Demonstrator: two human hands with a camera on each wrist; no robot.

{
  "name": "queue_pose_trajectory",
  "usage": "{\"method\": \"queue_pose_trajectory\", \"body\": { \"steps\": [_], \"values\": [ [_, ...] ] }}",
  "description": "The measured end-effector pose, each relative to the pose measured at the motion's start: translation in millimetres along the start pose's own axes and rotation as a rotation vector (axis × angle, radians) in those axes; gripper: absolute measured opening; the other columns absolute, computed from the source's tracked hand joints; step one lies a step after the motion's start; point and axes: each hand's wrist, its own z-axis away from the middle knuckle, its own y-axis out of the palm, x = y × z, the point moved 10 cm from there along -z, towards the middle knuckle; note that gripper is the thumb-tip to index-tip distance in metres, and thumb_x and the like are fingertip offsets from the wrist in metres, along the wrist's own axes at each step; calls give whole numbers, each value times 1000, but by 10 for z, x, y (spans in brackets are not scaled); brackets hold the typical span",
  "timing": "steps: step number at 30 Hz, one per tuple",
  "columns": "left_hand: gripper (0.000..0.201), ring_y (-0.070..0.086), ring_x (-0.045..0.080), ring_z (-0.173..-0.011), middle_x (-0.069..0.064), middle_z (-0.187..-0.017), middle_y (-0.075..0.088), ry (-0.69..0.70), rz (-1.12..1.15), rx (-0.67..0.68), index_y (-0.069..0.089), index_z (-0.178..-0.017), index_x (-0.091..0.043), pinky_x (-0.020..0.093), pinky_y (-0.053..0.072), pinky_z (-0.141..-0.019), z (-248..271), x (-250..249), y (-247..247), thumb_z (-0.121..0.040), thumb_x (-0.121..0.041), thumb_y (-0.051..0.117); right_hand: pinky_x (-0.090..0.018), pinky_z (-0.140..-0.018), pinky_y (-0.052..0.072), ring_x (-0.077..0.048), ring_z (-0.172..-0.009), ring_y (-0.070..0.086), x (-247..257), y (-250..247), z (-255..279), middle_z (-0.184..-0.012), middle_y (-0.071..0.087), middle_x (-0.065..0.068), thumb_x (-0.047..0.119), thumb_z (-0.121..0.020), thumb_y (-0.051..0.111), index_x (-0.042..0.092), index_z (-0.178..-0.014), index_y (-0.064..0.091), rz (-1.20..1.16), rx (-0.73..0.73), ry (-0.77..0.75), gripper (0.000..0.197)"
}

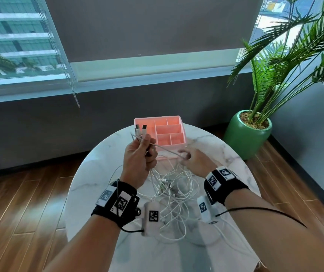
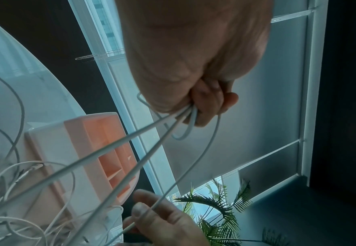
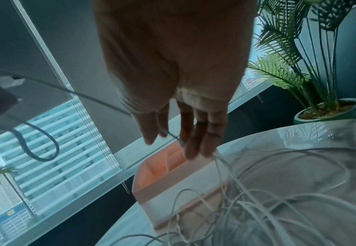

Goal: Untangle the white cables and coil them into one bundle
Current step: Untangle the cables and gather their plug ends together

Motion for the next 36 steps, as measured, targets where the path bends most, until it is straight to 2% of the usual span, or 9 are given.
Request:
{"method": "queue_pose_trajectory", "body": {
  "steps": [4, 9, 13, 17, 19, 21, 24, 29, 36],
  "values": [
    [28, 27, 6, -42, 0, -56, 46, -14, -22, 15, 60, -84, -8, 17, 24, -37, 22, -9, -55, -104, -22, 47, -32, -67, 53, -20, -76, 63, -97, 96, -166, -94, 68, -12, 4, -96, 53, 15, -92, 65, -260, 7, 153, 17],
    [29, 27, 7, -40, 0, -54, 47, -69, -129, -124, 58, -81, -9, 18, 22, -37, 38, 91, -453, -104, -23, 49, -32, -71, 59, -17, -74, 70, 652, -868, -122, -86, 73, -6, 4, -89, 65, 10, -97, 72, -426, -405, -238, 12],
    [29, 25, 8, -42, 0, -54, 46, -60, -107, -181, 58, -81, -9, 18, 19, -39, 32, 115, -628, -105, -22, 49, -30, -73, 59, -9, -79, 72, 1094, -1211, 3, -87, 76, 6, 32, -87, 71, 14, -97, 71, -275, -450, -430, 21],
    [28, 26, 8, -43, 0, -56, 45, -38, -110, -187, 56, -81, -10, 20, 19, -40, -2, 53, -630, -105, -21, 48, -37, -68, 58, -18, -63, 70, 643, -923, -149, -81, 74, -8, 70, -85, 54, 9, -90, 67, -207, -266, -102, 63],
    [29, 28, 8, -43, -1, -56, 45, -41, -128, -216, 55, -79, -11, 20, 21, -38, -22, 42, -688, -106, -22, 48, -40, -71, 56, -23, -67, 66, 327, -769, -172, -85, 73, -18, 58, -82, 69, 8, -84, 66, -401, -213, 56, 50],
    [31, 28, 8, -42, -1, -56, 44, -58, -153, -264, 54, -78, -11, 19, 22, -37, -19, 71, -804, -106, -22, 48, -45, -80, 55, -27, -77, 66, 309, -914, -147, -90, 73, -19, 14, -85, 75, 8, -85, 71, -545, -298, 17, 8],
    [31, 29, 7, -40, 1, -58, 43, -98, -205, -329, 52, -77, -10, 19, 23, -36, 20, 177, -988, -106, -21, 48, -47, -87, 55, -39, -95, 69, 605, -1318, -26, -90, 73, -21, -23, -77, 46, 1, -89, 73, -783, -417, -155, 38],
    [29, 29, 8, -41, 3, -62, 44, -148, -244, -327, 54, -79, -9, 20, 25, -36, 53, 354, -1043, -105, -20, 49, -35, -72, 58, -35, -83, 71, 935, -1781, 76, -75, 68, -12, -8, -92, 54, 7, -92, 69, -1055, -499, -323, 21],
    [29, 27, 9, -45, -1, -58, 44, -172, -343, -224, 61, -86, -5, 19, 24, -38, -16, 392, -891, -99, -31, 61, -38, -79, 58, -16, -75, 66, 222, -2070, 238, -80, 72, -3, -4, -75, 59, 23, -80, 74, -523, -868, -170, 31]
  ]
}}
